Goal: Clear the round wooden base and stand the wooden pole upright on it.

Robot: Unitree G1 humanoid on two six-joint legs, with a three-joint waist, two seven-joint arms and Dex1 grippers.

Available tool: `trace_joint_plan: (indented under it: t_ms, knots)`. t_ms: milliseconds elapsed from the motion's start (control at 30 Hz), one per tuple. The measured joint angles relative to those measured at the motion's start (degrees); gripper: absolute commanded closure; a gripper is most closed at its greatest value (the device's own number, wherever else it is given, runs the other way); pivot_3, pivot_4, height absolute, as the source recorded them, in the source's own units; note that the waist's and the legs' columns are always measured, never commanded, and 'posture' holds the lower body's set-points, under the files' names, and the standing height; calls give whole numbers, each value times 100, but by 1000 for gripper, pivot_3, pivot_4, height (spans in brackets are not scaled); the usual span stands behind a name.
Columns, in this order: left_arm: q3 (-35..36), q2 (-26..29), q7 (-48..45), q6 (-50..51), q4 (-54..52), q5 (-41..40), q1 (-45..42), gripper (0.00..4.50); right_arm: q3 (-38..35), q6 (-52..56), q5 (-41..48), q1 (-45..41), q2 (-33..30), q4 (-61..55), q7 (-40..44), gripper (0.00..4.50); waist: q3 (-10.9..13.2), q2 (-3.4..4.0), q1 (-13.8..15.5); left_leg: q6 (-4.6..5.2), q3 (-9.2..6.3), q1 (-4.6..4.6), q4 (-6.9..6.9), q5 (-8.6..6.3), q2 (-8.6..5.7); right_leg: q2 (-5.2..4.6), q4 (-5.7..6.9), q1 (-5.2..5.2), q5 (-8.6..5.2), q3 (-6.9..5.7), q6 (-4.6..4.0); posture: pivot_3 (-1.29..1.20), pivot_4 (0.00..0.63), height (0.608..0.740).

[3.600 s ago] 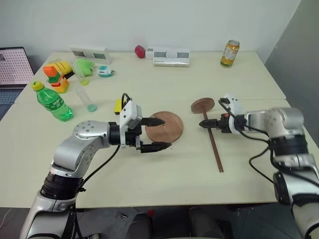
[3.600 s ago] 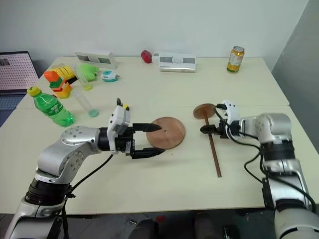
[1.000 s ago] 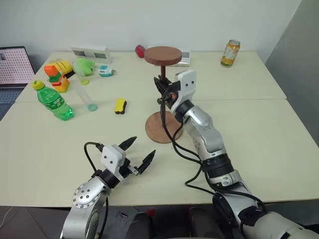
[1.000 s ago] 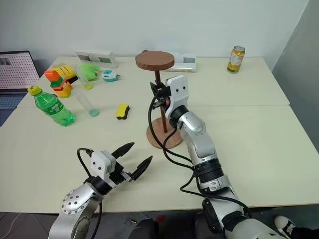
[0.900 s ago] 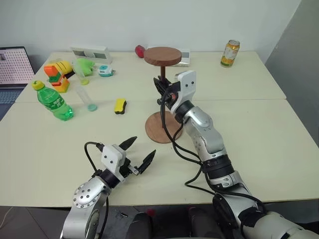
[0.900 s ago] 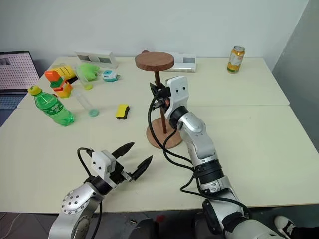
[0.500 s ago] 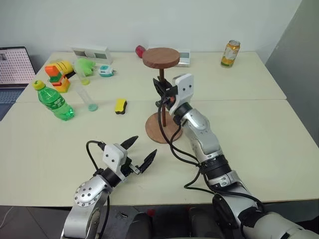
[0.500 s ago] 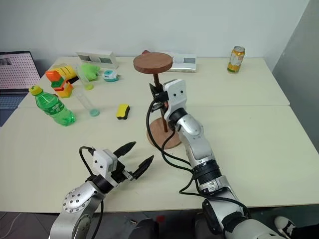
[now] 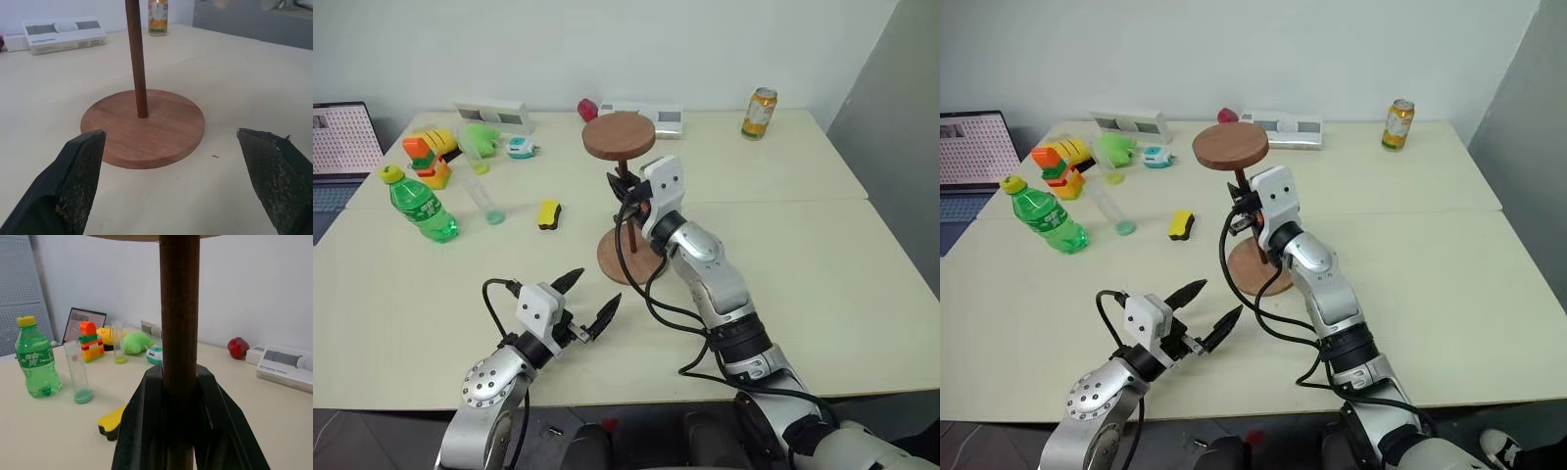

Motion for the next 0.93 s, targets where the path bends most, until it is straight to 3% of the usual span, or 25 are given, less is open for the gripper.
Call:
trace_joint_plan:
  t_ms: [67,133,233,367,433,667,767,933]
  knots:
    - [24,-2,49,78,3,-19,-160,0,49,208,-40,-4,-39,-105,37,4239,-14,1,0,0,2,26,-13,-1,0,2,-14,23,-2,2,-1,0,150,740]
    - [78,-2,118,197,3,-70,-252,0,49,387,-30,-27,-82,-212,105,3535,-17,-2,-5,0,4,26,-16,-2,0,2,-18,24,-2,5,-1,0,150,740]
    - [149,9,124,399,3,-175,-311,0,90,1049,36,149,-251,-157,325,2915,-7,-5,9,0,-2,12,-17,-2,1,2,-24,15,-2,0,-1,0,150,740]
    - [217,154,-16,856,10,-522,-436,0,85,1834,223,402,-702,-334,725,1998,32,6,35,-5,-8,-134,14,2,-4,-6,2,-120,3,-7,1,0,150,740]
    - [276,253,-108,1087,20,-736,-661,0,33,2139,368,270,-944,-744,926,1553,32,6,37,-7,-15,-157,15,3,-1,-6,0,-138,3,-18,0,0,150,740]
    - [494,1634,-1242,2483,238,-1706,-1362,0,145,3387,937,426,-3023,-2001,2462,71,51,4,43,-3,-22,-165,8,1,-9,-10,-20,-135,2,-30,0,0,150,740]
    - [427,2536,-1845,2878,624,-1692,-1618,0,110,3645,1182,586,-3829,-2381,3013,71,81,12,37,-2,-25,-161,7,1,-8,-5,-18,-134,2,-33,0,0,150,740]
    - [465,3434,-2625,2585,1821,-1252,-2622,0,-473,3574,1530,967,-4595,-2820,3411,71,100,8,25,-2,-20,-163,6,1,-7,-3,-18,-136,1,-32,0,0,150,740]
